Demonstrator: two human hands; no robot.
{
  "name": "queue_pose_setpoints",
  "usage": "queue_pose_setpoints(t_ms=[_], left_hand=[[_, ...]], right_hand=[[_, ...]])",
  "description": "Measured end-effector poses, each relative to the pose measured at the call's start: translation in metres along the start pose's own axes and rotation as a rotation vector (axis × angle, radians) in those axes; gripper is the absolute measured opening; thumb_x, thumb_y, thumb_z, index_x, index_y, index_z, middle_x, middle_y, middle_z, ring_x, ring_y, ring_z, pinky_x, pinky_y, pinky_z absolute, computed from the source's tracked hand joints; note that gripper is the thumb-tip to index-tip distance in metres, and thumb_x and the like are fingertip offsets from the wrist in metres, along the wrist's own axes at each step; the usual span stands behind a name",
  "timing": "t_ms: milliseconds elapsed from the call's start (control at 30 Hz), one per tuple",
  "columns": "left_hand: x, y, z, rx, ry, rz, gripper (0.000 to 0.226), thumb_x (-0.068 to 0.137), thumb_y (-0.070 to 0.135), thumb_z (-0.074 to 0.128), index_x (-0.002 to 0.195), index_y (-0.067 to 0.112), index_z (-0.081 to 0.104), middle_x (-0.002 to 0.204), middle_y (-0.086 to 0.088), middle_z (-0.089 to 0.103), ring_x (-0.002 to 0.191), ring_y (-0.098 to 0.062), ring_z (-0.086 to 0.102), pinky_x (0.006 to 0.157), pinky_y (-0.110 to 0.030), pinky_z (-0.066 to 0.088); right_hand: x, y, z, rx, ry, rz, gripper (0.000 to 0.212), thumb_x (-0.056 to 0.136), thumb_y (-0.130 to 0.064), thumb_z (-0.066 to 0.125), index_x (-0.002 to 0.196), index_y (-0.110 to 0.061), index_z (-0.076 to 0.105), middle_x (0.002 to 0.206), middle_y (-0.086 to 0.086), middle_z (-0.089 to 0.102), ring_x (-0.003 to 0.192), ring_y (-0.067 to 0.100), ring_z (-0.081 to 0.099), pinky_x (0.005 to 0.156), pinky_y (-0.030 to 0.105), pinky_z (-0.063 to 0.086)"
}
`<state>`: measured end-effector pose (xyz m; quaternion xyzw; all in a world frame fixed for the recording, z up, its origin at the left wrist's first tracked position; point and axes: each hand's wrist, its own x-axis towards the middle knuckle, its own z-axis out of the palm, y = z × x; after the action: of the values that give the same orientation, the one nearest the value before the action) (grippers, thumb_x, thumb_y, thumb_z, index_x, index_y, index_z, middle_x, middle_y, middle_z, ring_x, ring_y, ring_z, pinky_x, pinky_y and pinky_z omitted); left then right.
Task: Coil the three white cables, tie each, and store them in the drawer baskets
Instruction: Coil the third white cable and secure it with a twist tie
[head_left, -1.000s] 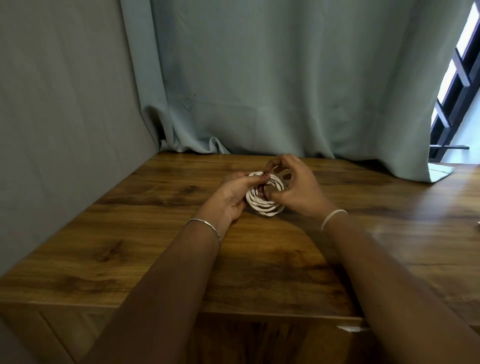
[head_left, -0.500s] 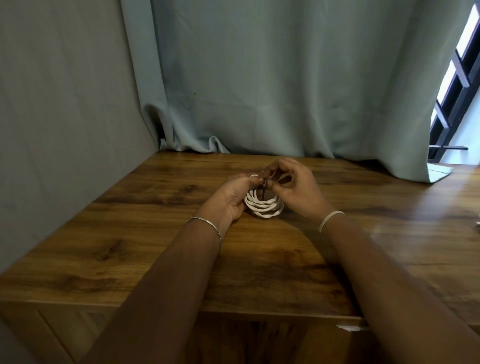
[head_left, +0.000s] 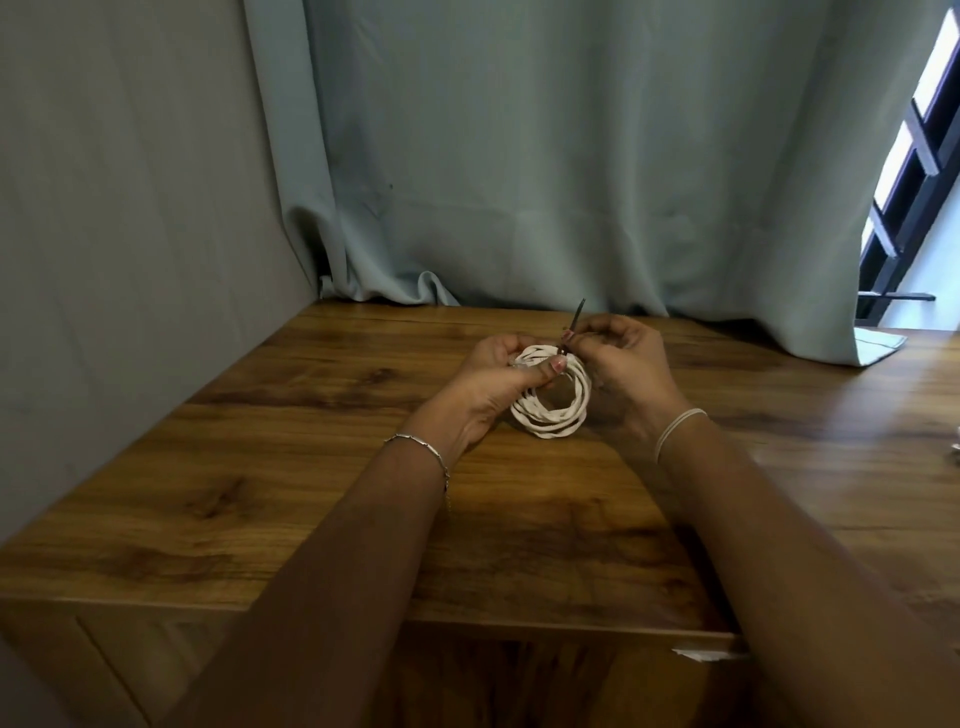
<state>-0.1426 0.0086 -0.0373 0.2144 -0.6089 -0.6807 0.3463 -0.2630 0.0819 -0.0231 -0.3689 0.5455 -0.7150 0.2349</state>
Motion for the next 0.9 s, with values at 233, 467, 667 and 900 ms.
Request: queue_pose_setpoints(t_ms=[233, 467, 667, 900], left_hand=[[-0.001, -0.003, 0.005, 0.126, 0.018, 0.058, 0.034, 0.078, -0.005, 0.072, 0.107, 0.007, 0.058, 0.104, -0.018, 0.069, 0.099, -0.033, 0.068, 0.089, -0.048, 0.055], [0.003, -0.008, 0.006, 0.141, 0.054, 0.137, 0.027, 0.082, -0.005, 0.069, 0.106, 0.005, 0.060, 0.100, -0.015, 0.069, 0.095, -0.028, 0.066, 0.089, -0.042, 0.054], [0.006, -0.009, 0.003, 0.166, 0.131, 0.153, 0.024, 0.084, 0.002, 0.069, 0.103, 0.015, 0.061, 0.107, -0.014, 0.070, 0.102, -0.029, 0.067, 0.094, -0.047, 0.053], [0.007, -0.010, 0.002, 0.125, 0.128, 0.120, 0.025, 0.084, 0.002, 0.070, 0.102, 0.015, 0.059, 0.105, -0.014, 0.069, 0.100, -0.028, 0.068, 0.091, -0.045, 0.055]], right_hand=[[-0.004, -0.010, -0.003, 0.106, -0.045, 0.159, 0.023, 0.080, 0.011, 0.065, 0.096, -0.004, 0.059, 0.064, 0.010, 0.063, 0.040, 0.010, 0.060, 0.039, 0.018, 0.046], [0.004, -0.002, -0.006, 0.109, -0.105, 0.218, 0.014, 0.088, -0.005, 0.066, 0.076, 0.002, 0.063, 0.050, 0.007, 0.064, 0.041, 0.012, 0.060, 0.043, 0.020, 0.049], [0.007, 0.005, -0.009, -0.010, -0.216, 0.222, 0.032, 0.087, -0.029, 0.069, 0.066, -0.007, 0.059, 0.052, 0.005, 0.056, 0.050, 0.016, 0.055, 0.062, 0.029, 0.050], [0.003, 0.002, -0.014, -0.017, -0.312, 0.274, 0.045, 0.079, -0.029, 0.072, 0.107, 0.005, 0.066, 0.084, 0.013, 0.071, 0.072, 0.021, 0.068, 0.068, 0.032, 0.056]])
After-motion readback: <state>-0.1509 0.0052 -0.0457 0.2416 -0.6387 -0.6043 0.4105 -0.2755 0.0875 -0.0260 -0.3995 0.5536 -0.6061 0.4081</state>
